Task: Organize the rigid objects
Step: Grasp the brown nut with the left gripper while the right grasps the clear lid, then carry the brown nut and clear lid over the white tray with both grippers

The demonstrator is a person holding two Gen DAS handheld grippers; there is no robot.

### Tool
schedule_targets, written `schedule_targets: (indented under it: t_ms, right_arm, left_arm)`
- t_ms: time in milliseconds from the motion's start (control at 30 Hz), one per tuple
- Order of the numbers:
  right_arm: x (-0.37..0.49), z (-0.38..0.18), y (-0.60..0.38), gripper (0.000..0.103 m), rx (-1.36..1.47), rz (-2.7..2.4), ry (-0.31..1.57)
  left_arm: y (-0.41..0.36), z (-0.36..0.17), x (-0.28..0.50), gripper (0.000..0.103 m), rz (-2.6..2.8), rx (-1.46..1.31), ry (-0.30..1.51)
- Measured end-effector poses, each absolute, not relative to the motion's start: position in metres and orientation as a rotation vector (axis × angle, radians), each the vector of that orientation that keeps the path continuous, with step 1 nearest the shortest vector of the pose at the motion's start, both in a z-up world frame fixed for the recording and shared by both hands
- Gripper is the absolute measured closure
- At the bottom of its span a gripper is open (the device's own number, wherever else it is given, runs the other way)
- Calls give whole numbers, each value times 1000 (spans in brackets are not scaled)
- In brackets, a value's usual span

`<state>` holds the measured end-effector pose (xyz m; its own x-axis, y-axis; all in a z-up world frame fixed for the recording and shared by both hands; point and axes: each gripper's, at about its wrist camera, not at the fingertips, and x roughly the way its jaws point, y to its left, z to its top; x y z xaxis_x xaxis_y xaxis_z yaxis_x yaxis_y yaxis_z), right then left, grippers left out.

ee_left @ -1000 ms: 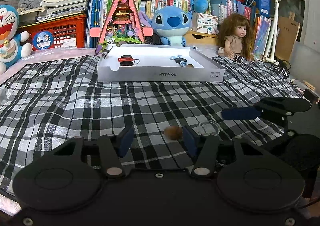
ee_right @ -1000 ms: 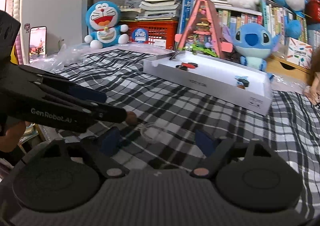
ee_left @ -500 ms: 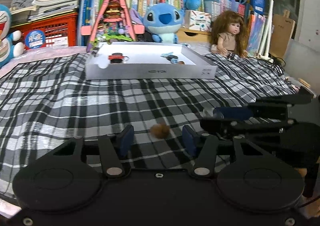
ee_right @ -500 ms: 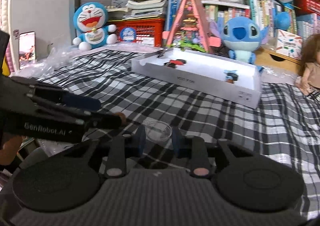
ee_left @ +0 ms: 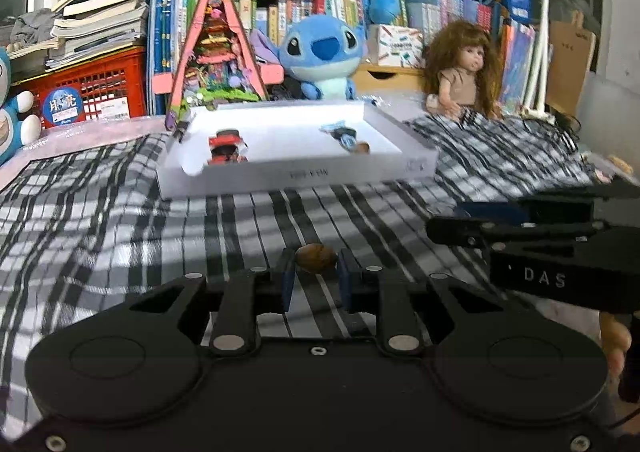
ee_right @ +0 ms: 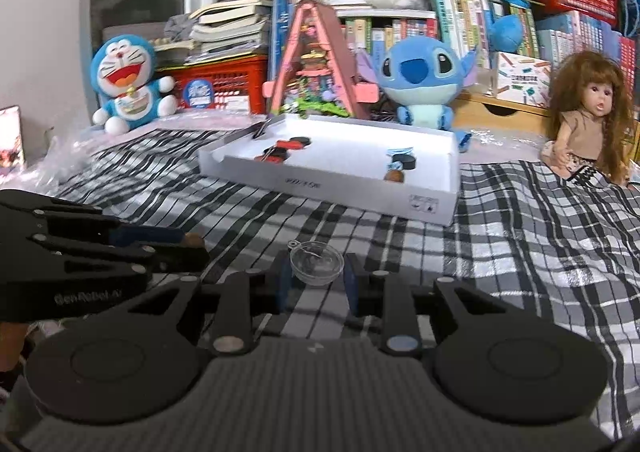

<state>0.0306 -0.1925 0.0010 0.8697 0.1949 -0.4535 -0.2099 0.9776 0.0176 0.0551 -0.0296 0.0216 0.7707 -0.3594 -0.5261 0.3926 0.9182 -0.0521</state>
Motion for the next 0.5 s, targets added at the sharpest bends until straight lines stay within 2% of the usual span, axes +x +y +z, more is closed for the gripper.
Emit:
schedule_targets:
  t_ms: [500]
  right_arm:
    - [92,36,-220,69,66,145,483]
  left_arm:
    - [-17,62,145,82,-354,-44,554]
